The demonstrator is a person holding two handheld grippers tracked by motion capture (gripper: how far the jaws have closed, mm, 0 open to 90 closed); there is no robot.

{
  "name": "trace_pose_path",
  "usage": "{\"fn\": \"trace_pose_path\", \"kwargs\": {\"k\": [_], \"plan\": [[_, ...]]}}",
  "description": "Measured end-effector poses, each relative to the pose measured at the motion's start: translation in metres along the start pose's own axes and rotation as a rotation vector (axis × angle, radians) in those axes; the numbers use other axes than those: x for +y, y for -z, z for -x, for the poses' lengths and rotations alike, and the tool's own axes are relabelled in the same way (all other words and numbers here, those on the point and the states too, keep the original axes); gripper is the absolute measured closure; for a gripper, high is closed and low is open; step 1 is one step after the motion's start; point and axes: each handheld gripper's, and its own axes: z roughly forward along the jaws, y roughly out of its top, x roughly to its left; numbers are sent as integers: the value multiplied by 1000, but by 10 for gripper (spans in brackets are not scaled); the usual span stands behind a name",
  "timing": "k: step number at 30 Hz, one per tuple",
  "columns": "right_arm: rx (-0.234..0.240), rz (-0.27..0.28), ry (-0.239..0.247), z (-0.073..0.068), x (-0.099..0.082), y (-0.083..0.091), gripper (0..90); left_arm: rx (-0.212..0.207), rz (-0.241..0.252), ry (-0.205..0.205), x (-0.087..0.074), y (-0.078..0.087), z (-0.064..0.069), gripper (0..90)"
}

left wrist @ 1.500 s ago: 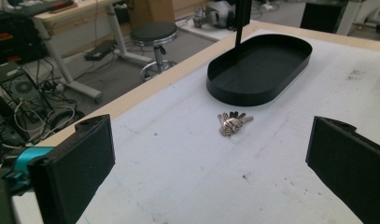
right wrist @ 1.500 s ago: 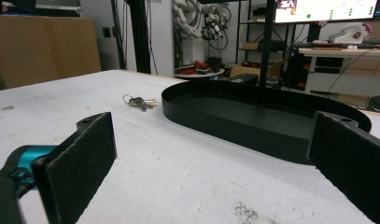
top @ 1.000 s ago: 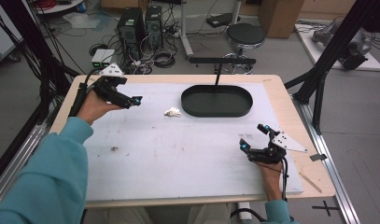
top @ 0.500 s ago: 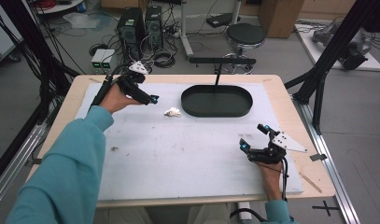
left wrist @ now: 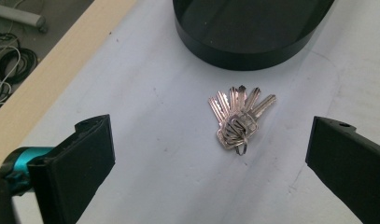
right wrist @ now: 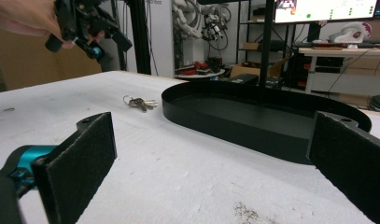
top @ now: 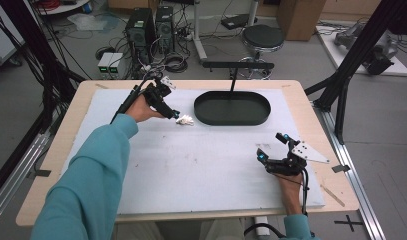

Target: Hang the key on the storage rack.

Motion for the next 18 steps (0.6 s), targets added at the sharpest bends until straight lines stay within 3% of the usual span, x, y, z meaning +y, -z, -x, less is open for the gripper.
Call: {"fn": "trace_pose_path", "kwargs": {"k": [8,18], "plan": [[2,-2,-4,0,0,0,6,-21,-78,-21,-5,-25,4,18],[2,1,-5,0,0,0,6,-40,-131,-32,-8,-39,8,38]]}}
